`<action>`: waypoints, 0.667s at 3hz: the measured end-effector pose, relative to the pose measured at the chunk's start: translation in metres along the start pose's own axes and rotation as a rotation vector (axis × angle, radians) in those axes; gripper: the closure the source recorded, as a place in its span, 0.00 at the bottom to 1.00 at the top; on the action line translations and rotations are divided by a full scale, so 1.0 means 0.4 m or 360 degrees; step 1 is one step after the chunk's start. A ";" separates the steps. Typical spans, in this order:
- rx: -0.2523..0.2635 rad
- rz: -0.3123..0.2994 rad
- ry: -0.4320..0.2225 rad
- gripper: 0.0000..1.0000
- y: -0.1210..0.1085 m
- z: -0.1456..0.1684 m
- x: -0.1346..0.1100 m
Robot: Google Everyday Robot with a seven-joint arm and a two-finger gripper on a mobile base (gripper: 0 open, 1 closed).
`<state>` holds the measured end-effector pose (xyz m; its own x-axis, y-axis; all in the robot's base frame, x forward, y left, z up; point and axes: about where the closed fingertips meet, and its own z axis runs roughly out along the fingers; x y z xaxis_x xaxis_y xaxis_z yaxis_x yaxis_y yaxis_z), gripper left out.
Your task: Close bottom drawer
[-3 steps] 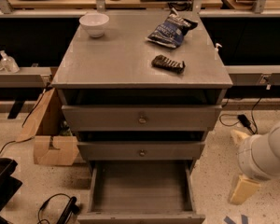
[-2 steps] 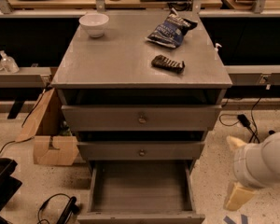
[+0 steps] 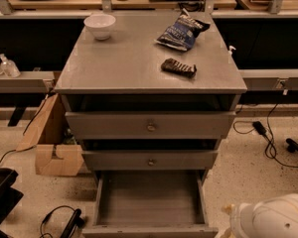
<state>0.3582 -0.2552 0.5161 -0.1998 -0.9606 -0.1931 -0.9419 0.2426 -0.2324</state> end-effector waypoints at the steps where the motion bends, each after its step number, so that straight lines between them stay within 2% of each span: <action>1: -0.0030 0.0050 -0.0100 0.69 0.044 0.172 0.030; 2: -0.0104 0.0067 -0.0145 0.93 0.100 0.239 0.025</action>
Offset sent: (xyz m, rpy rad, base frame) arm -0.0001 0.0014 -0.0596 0.0585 0.0035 -0.0093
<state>0.3445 -0.2422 0.4137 -0.2173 -0.9327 -0.2879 -0.9493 0.2705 -0.1599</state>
